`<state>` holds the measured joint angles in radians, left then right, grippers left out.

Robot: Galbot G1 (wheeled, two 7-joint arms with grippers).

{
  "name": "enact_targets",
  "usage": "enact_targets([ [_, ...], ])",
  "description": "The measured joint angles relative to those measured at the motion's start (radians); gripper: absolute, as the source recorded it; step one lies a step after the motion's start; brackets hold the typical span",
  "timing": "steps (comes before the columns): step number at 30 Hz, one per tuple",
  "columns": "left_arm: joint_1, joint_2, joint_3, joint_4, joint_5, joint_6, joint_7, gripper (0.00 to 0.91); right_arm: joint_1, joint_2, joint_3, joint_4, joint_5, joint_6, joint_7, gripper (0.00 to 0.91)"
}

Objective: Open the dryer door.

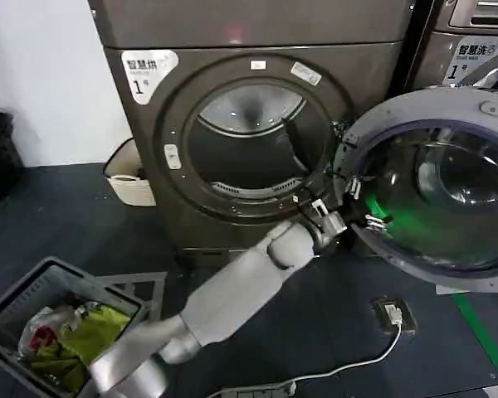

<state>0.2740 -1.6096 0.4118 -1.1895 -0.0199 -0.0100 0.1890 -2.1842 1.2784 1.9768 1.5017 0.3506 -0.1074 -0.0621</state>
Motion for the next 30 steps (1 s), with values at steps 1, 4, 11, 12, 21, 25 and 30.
enact_targets([
  [1,-0.004,0.000,-0.003,0.010,0.003,-0.002,-0.007,0.907,0.000,0.002,0.000,0.001,0.000,0.000,0.000,0.907],
  [4,-0.021,0.001,-0.009,0.040,0.010,0.010,-0.031,0.907,0.001,0.004,-0.002,0.003,0.000,0.002,-0.001,0.907],
  [11,-0.013,0.001,-0.012,0.035,0.010,0.023,-0.032,0.907,0.004,0.005,-0.006,0.012,0.000,0.002,-0.001,0.907],
  [12,-0.012,0.001,-0.012,0.032,0.009,0.024,-0.031,0.907,0.005,0.005,-0.006,0.013,0.000,0.002,-0.001,0.907],
  [21,0.001,0.001,-0.001,-0.007,-0.003,0.041,-0.006,0.907,0.005,-0.007,-0.007,-0.003,0.006,0.003,-0.004,0.907],
  [25,0.012,0.001,0.016,-0.049,-0.009,0.053,-0.001,0.907,0.005,-0.011,-0.007,-0.003,0.008,0.003,-0.006,0.907],
  [30,0.020,0.000,0.036,-0.100,-0.036,0.079,0.004,0.907,0.003,-0.013,-0.007,0.001,0.019,0.003,-0.014,0.907],
])
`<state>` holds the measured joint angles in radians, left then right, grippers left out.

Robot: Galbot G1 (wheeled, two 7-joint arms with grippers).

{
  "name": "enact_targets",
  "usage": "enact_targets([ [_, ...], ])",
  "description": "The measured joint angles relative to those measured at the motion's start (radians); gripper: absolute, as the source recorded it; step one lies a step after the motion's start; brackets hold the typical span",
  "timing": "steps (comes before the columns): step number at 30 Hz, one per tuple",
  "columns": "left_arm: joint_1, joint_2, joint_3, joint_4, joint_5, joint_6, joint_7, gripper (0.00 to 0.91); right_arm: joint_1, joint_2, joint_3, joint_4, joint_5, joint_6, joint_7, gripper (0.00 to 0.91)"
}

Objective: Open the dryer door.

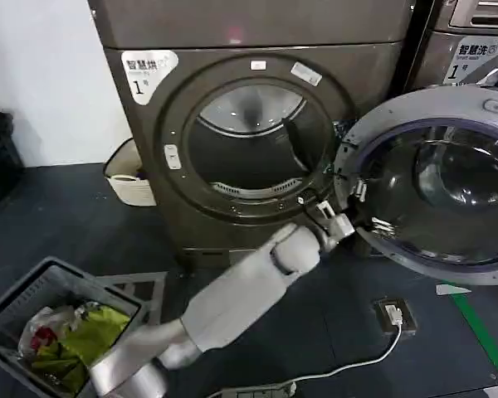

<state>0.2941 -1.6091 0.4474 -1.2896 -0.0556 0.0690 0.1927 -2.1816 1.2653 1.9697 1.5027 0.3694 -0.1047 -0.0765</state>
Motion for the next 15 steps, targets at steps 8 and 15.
enact_targets([
  [8,0.019,0.000,0.041,-0.151,-0.088,0.073,0.016,0.907,-0.003,-0.001,0.006,-0.003,0.006,0.000,-0.010,0.907],
  [15,0.037,0.193,0.062,-0.362,-0.184,0.113,0.025,0.907,0.002,0.006,0.007,0.000,0.006,0.006,-0.014,0.907],
])
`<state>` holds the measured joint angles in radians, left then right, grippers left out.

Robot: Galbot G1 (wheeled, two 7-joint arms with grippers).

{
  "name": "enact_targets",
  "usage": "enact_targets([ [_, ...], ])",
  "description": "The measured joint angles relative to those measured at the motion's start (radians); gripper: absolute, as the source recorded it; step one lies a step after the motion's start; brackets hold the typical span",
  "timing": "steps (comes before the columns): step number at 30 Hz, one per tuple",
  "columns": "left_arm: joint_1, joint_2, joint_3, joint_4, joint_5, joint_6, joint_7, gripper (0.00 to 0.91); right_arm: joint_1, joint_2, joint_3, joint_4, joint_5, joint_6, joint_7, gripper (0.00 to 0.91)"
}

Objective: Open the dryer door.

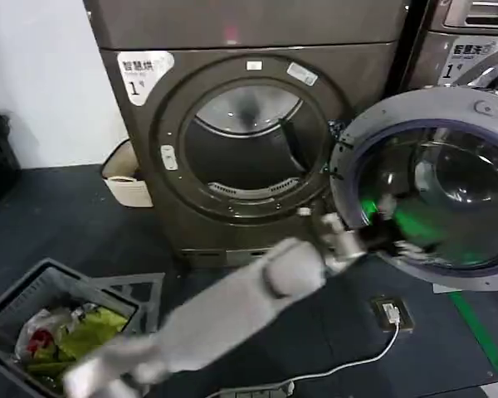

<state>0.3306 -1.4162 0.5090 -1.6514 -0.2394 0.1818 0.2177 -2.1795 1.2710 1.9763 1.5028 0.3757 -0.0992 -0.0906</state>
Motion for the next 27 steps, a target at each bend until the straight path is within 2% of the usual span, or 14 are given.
enact_targets([
  [8,0.046,0.318,-0.032,-0.199,-0.084,0.041,0.004,0.907,0.011,0.017,0.007,0.023,0.024,-0.004,-0.009,0.907],
  [14,0.164,0.555,-0.120,-0.289,-0.163,0.056,0.008,0.907,0.024,0.019,0.007,0.028,0.030,-0.004,-0.016,0.907],
  [19,0.344,0.730,-0.292,-0.359,-0.204,0.163,0.029,0.907,0.037,0.021,0.008,0.037,0.031,-0.008,-0.027,0.907],
  [27,0.638,0.864,-0.610,-0.391,-0.235,0.363,0.020,0.907,0.061,0.034,-0.003,0.029,0.027,-0.008,-0.035,0.907],
])
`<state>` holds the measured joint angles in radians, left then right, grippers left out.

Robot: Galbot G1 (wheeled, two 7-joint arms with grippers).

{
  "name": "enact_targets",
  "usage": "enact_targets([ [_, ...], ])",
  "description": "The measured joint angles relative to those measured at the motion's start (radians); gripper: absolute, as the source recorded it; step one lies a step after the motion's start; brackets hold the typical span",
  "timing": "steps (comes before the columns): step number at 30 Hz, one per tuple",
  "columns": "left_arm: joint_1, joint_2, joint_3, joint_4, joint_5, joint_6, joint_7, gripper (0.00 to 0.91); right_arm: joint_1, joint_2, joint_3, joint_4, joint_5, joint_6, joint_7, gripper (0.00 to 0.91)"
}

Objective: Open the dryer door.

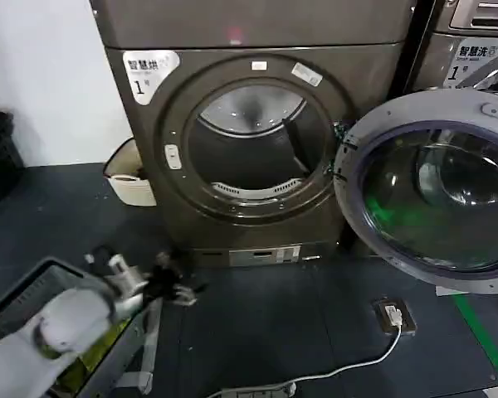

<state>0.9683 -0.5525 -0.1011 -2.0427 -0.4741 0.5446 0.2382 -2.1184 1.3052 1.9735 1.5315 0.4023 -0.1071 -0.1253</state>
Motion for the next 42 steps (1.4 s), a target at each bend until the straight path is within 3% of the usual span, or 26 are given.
enact_targets([
  [6,0.116,0.018,-0.171,0.018,-0.192,0.171,-0.104,0.907,0.004,0.008,0.001,-0.011,-0.002,0.008,-0.004,0.907],
  [13,0.269,0.042,-0.414,0.079,-0.417,0.193,-0.245,0.907,0.011,0.017,0.006,-0.004,-0.001,0.009,0.000,0.907],
  [21,0.466,0.061,-0.604,0.105,-0.918,0.193,-0.682,0.907,0.027,0.025,0.000,0.007,-0.001,0.008,0.008,0.907],
  [29,0.591,0.115,-0.672,0.080,-1.321,0.192,-0.947,0.907,0.028,0.026,0.000,0.002,0.007,0.014,0.015,0.907],
  [36,0.611,0.142,-0.679,0.074,-1.460,0.192,-1.006,0.907,0.029,0.031,0.000,0.001,0.004,0.015,0.007,0.907],
  [42,0.612,0.150,-0.679,0.065,-1.480,0.192,-1.015,0.907,0.030,0.032,0.000,0.001,0.014,0.015,0.006,0.907],
])
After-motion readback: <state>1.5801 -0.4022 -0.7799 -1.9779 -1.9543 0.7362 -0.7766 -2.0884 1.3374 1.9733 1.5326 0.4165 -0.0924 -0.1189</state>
